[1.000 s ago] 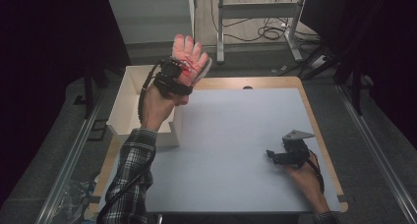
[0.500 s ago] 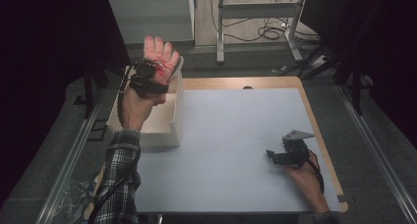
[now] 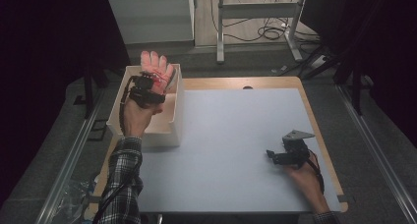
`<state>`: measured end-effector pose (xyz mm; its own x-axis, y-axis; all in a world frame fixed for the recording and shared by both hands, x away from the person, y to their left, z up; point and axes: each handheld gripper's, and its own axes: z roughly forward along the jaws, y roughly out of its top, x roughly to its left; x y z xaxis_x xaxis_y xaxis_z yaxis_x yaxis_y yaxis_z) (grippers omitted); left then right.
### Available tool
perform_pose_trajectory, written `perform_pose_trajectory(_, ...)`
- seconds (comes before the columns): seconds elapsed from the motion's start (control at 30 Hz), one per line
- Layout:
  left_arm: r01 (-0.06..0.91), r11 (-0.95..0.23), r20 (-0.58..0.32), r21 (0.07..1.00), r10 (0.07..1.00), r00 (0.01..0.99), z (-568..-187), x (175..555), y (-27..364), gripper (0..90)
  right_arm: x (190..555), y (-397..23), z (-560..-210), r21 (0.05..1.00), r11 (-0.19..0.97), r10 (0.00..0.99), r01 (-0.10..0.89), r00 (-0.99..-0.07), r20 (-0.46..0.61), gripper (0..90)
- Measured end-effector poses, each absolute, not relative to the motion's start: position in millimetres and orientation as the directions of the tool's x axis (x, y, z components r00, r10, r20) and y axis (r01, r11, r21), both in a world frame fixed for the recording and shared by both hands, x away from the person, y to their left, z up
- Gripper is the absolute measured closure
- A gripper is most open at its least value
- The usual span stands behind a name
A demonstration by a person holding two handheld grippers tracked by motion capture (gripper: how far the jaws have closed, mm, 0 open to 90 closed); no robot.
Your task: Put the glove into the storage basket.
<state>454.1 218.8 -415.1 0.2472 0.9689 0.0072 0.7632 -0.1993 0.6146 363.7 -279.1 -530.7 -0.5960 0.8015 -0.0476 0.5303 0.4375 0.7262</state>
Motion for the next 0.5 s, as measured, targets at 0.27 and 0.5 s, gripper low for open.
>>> perform_pose_trajectory(0.27, 0.789, -0.191, 0.004, 0.583, 0.972, 0.233, -441, 459, 216, 38.8, 364, -279, -531, 0.726, 0.437, 0.802, 0.531, -0.596, -0.047, 16.8)
perform_pose_trajectory(0.5, 0.82, -0.196, 0.014, 0.538, 0.975, 0.223, -458, 467, 208, 37.9, 364, -279, -531, 0.726, 0.437, 0.802, 0.531, -0.596, -0.047, 16.8)
